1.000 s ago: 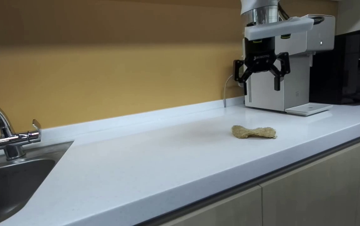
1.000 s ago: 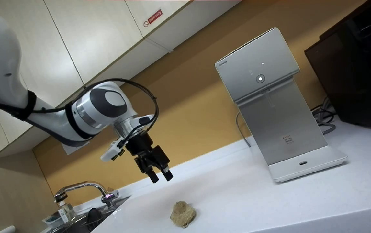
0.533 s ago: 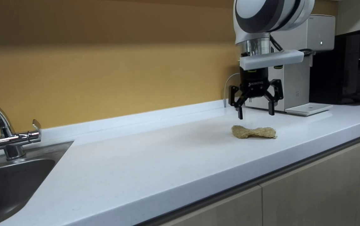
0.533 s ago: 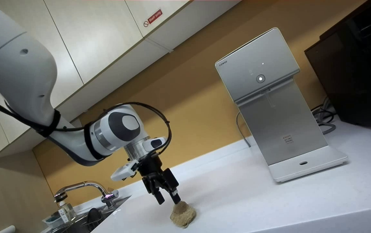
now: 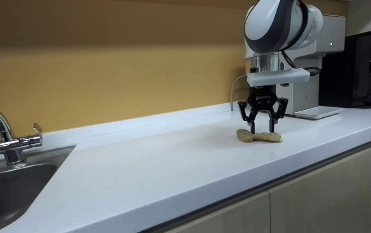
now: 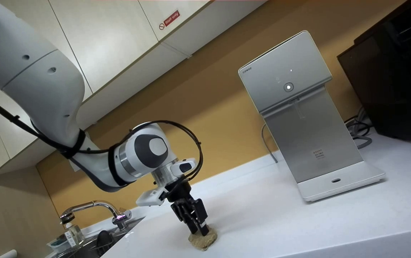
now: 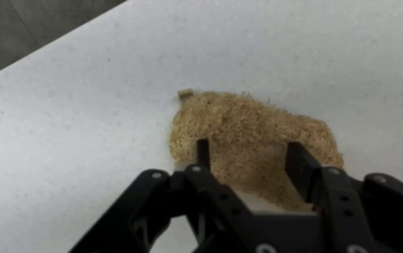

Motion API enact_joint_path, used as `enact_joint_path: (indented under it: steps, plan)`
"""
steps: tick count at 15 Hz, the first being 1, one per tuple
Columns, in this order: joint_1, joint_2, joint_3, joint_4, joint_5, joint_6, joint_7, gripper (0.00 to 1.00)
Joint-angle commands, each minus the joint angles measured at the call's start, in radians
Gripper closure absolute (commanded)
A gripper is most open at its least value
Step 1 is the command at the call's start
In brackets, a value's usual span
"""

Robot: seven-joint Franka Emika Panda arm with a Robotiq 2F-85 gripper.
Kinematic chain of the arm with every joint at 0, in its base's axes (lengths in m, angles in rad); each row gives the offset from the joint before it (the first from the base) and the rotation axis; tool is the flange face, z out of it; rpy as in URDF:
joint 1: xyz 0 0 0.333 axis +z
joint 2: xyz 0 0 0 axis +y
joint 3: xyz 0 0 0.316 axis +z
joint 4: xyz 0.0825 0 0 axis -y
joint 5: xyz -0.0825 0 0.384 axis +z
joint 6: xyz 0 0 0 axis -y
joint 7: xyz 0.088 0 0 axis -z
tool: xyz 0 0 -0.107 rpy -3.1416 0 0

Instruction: Use the cloth to wipe the counter.

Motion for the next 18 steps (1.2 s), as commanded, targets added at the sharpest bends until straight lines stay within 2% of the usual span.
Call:
enact_joint_path:
  steps: [1, 5, 10, 14, 18]
  plan:
    - [0.025, 0.026, -0.024, 0.022, 0.038, 0.033, 0.01, 0.72]
    - [0.036, 0.052, -0.027, 0.023, 0.068, 0.051, 0.003, 0.98]
    - [0.044, 0.094, -0.039, 0.031, 0.056, 0.048, 0.006, 1.0]
    - [0.034, 0.041, -0.097, -0.018, -0.016, 0.052, 0.082, 1.0]
    - [0.003, -0.04, -0.181, -0.099, -0.145, 0.049, 0.22, 1.0]
